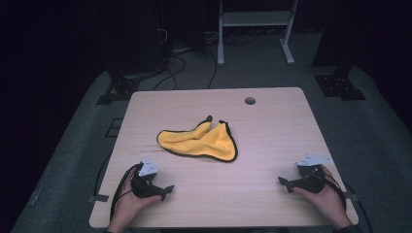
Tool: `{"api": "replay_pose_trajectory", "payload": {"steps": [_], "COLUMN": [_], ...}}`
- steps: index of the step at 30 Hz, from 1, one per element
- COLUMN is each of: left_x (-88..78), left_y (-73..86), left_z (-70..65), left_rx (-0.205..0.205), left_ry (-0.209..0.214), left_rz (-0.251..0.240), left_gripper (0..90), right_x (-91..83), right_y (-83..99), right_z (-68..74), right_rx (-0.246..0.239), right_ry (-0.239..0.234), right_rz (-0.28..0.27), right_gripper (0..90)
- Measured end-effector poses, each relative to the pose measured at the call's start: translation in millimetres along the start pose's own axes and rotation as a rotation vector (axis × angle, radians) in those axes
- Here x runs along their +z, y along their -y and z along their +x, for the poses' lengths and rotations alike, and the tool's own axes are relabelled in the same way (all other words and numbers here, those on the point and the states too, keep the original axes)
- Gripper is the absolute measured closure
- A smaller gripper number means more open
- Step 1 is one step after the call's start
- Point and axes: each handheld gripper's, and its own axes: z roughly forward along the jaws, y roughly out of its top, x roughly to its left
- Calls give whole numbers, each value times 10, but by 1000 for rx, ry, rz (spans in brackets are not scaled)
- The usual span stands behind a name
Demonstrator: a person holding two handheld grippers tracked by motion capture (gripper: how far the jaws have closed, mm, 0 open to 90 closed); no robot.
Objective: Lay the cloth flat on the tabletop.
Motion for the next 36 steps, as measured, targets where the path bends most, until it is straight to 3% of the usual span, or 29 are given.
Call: {"api": "replay_pose_trajectory", "payload": {"steps": [3,7,8,10,16,26,36], "left_x": [-9,-49,-62,-68,-59,8,195], "left_y": [5,3,-9,-25,-156,-536,-876], "left_z": [2,22,31,37,73,69,135], "left_rx": [-9,-1,-10,-14,-27,11,40], "left_ry": [-6,-4,2,4,16,17,16], "left_rz": [-10,-14,-19,-24,-62,-117,-128], "left_gripper": [13,116,188,213,235,236,176], "right_x": [0,-2,-2,-3,-3,-3,-3], "right_y": [0,2,2,2,2,2,2], "right_z": [0,-1,-1,0,-1,-2,-2], "right_rx": [0,-1,-1,0,0,-2,-1], "right_ry": [0,0,0,0,1,1,1], "right_rz": [0,1,0,1,1,1,2], "right_gripper": [44,44,44,44,44,44,44]}}
